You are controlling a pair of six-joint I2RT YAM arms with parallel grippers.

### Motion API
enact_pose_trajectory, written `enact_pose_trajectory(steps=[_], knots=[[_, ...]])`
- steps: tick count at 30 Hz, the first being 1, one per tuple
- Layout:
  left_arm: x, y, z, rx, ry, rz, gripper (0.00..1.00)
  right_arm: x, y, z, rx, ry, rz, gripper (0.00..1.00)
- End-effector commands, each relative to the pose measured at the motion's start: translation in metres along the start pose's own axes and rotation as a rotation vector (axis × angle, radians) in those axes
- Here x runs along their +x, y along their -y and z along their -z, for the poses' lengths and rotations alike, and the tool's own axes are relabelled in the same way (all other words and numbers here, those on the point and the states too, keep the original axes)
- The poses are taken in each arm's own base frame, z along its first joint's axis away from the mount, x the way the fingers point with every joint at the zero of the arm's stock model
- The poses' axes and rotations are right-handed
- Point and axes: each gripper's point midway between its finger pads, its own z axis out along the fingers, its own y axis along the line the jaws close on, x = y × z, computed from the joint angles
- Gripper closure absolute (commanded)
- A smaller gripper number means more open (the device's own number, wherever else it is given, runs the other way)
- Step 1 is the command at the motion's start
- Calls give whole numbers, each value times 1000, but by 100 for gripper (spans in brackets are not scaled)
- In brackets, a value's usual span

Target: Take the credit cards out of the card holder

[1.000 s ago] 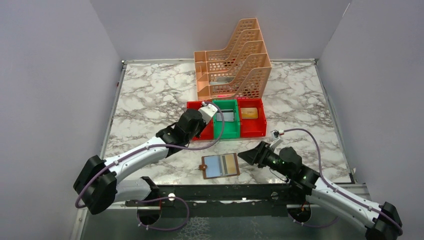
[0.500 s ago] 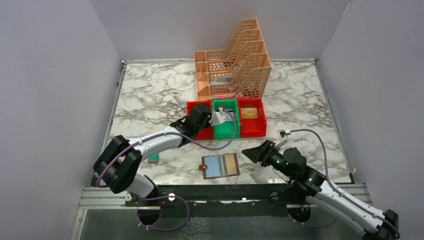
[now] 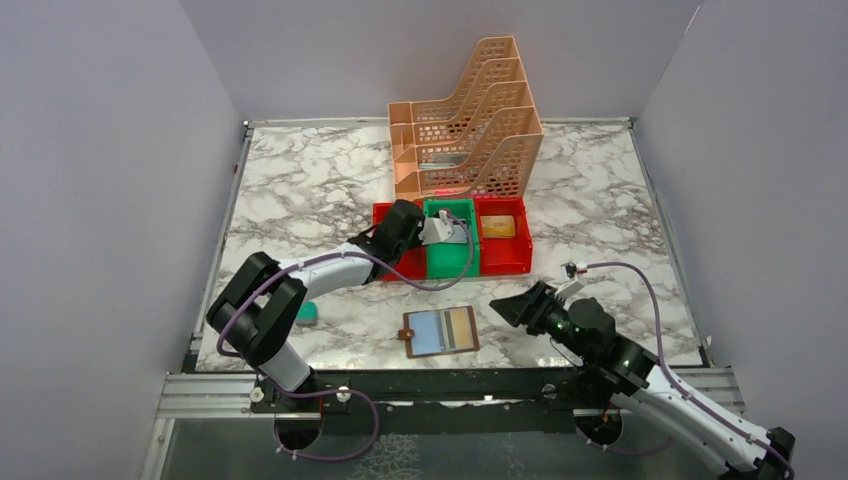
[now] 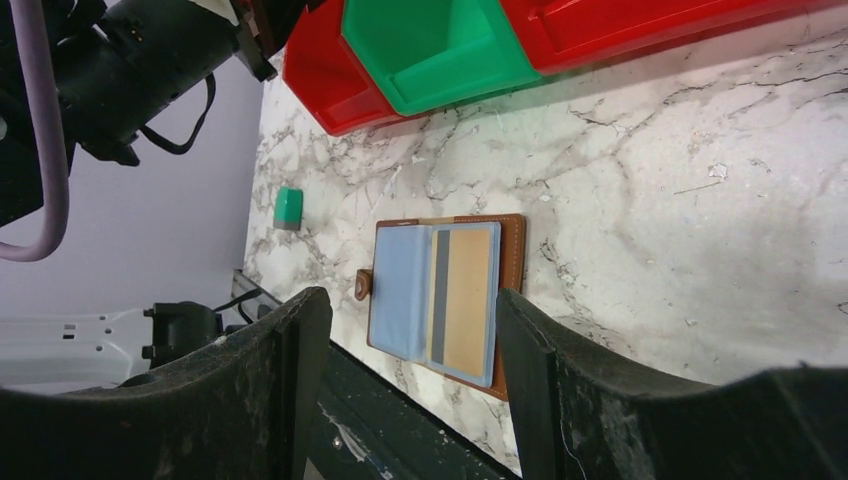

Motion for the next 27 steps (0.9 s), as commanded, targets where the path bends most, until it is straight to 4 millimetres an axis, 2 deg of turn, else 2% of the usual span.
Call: enact_pose_trajectory(steps=[1, 7, 12, 21, 27], knots=[[-4, -7, -10, -26, 27, -19, 87, -13, -7, 4, 7, 41, -12, 34], [9, -2, -23, -25, -10, -46, 87, -12, -6, 4, 17, 37, -16, 34], [8, 3, -29, -22, 12, -41, 86, -12, -4, 5, 27, 32, -20, 34], [9, 10, -31, -5, 29, -43, 73, -11, -1, 6, 40, 30, -31, 34], [9, 13, -31, 13, 29, -35, 72, -11, 1, 6, 50, 31, -37, 34]])
